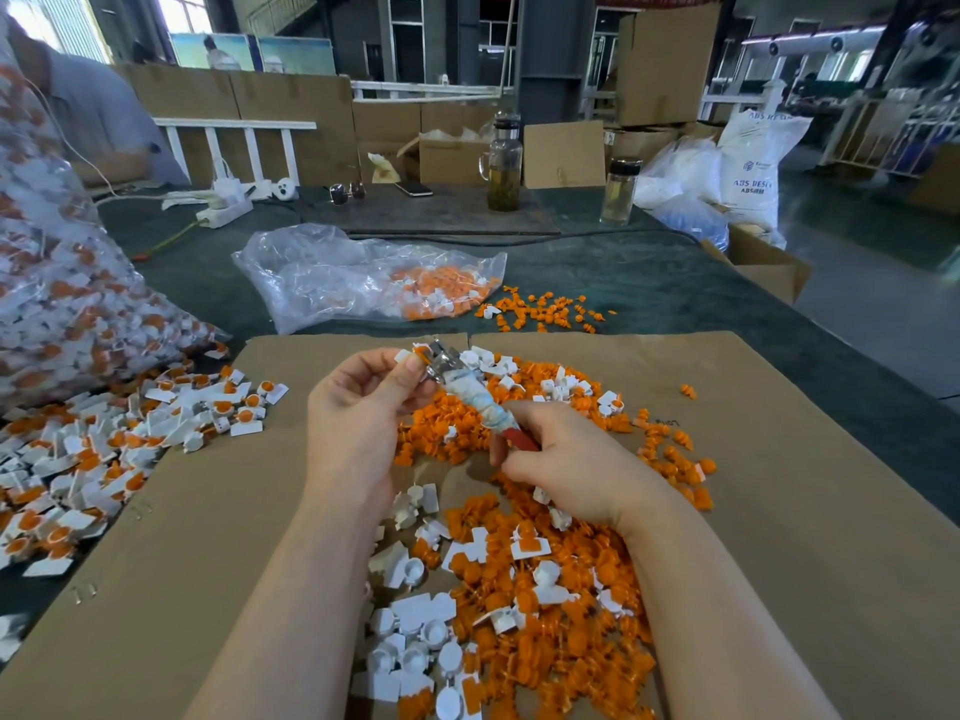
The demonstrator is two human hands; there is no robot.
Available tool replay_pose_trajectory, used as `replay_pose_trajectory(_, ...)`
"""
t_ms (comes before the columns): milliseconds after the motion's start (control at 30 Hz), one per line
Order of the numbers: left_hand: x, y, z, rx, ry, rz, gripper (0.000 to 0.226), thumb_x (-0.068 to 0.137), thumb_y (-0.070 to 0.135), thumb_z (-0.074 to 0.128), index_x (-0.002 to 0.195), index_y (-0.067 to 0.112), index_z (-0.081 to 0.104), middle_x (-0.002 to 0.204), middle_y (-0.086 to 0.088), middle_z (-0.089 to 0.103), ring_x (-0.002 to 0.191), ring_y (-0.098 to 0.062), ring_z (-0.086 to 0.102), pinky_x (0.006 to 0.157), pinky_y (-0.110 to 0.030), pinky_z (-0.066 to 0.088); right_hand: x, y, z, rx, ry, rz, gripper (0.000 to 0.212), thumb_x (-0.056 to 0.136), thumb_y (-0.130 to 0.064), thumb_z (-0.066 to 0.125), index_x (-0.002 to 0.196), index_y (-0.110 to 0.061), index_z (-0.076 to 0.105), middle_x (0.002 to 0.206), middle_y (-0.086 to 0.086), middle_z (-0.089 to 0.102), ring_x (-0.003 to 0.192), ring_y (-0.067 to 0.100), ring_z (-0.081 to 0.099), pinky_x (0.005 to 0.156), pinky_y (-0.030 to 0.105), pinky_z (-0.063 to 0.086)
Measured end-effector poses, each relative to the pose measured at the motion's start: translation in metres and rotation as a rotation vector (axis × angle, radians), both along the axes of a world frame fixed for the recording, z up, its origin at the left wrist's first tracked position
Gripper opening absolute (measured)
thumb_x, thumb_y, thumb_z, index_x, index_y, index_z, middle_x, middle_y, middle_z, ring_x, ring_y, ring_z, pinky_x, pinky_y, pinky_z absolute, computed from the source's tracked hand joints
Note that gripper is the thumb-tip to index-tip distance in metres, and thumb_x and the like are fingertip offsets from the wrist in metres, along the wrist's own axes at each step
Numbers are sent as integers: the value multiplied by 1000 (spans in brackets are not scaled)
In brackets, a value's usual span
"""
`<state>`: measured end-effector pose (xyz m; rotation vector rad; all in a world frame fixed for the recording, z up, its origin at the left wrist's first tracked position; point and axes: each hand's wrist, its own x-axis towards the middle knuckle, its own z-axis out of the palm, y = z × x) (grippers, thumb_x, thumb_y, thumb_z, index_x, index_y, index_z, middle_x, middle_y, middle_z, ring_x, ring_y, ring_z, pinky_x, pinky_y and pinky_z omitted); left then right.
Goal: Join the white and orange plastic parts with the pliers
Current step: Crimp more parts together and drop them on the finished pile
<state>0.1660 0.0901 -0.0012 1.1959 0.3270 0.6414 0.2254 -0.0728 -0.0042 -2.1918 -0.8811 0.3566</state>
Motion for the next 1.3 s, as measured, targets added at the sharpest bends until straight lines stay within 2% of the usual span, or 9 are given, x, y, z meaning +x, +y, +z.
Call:
replay_pose_trajectory(367, 3, 3, -4, -108, 41, -22, 3, 82, 7, 70, 83, 10, 70, 69, 1, 73, 64, -9, 70, 70, -24, 61, -2, 3, 1, 0, -49, -23, 19, 91, -18, 56, 86, -35, 54, 79, -8, 59, 62, 1, 56, 55, 21, 45)
replay_pose_trajectory(467, 2, 10, -4, -303, 83, 4, 13, 76, 11, 73, 89, 8, 71, 79, -4, 77, 73, -11, 74, 69, -23, 61, 0, 5, -5, -5, -128, -102, 3, 92, -25, 56, 92, -28, 57, 86, -3, 61, 74, 11, 58, 62, 32, 49)
replay_pose_trajectory(600, -2, 39, -7, -690, 125, 246, 14, 89, 15, 68, 102, 8, 68, 88, -8, 78, 77, -12, 75, 64, -20, 60, 8, 3, -13, -13, -225, -274, 14, 92, -30, 56, 79, -31, 50, 77, -8, 56, 67, 8, 55, 55, 25, 38)
replay_pose_trajectory(767, -7, 74, -14, -1036, -122, 429, 24, 101, 12, 51, 122, 8, 62, 96, -9, 75, 72, -14, 75, 66, -25, 62, 17, -4, -18, -74, -296, -485, 22, 92, -39, 56, 74, -30, 47, 70, -11, 52, 62, 6, 51, 49, 24, 31)
replay_pose_trajectory(900, -14, 85, -19, -987, -315, 455, 27, 102, 15, 46, 106, 10, 73, 122, -13, 67, 101, -14, 71, 87, -21, 56, 20, -6, -21, -119, -329, -573, 26, 92, -42, 56, 72, -31, 44, 67, -12, 51, 58, 5, 49, 46, 21, 29)
replay_pose_trajectory(967, -14, 78, -15, -984, -329, 441, 20, 100, 17, 53, 114, 15, 67, 115, -8, 70, 89, -12, 74, 80, -23, 59, 20, -6, -22, -138, -331, -589, 24, 93, -42, 55, 74, -30, 46, 67, -11, 52, 58, 6, 50, 46, 22, 31)
replay_pose_trajectory(1033, -12, 70, -8, -742, -46, 397, 20, 91, 18, 68, 111, 19, 66, 98, 0, 73, 78, -5, 73, 71, -21, 59, 20, -5, -22, -155, -332, -597, 24, 92, -41, 56, 74, -30, 45, 67, -10, 53, 58, 7, 52, 46, 23, 32)
replay_pose_trajectory(1167, -2, 39, -6, 151, 482, 190, 27, 88, 27, 72, 115, 26, 65, 101, 7, 65, 89, -8, 60, 69, -26, 45, 18, -3, -24, -213, -361, -626, 24, 91, -37, 56, 74, -27, 42, 67, -8, 51, 58, 9, 50, 45, 24, 33)
replay_pose_trajectory(1300, 5, 26, -18, 928, 959, 43, 62, 88, 58, 62, 140, 26, 49, 142, -15, 45, 130, -33, 41, 104, -48, 40, 17, -1, -26, -316, -376, -643, 17, 90, -39, 55, 88, -26, 46, 70, -10, 44, 60, 11, 46, 46, 25, 32)
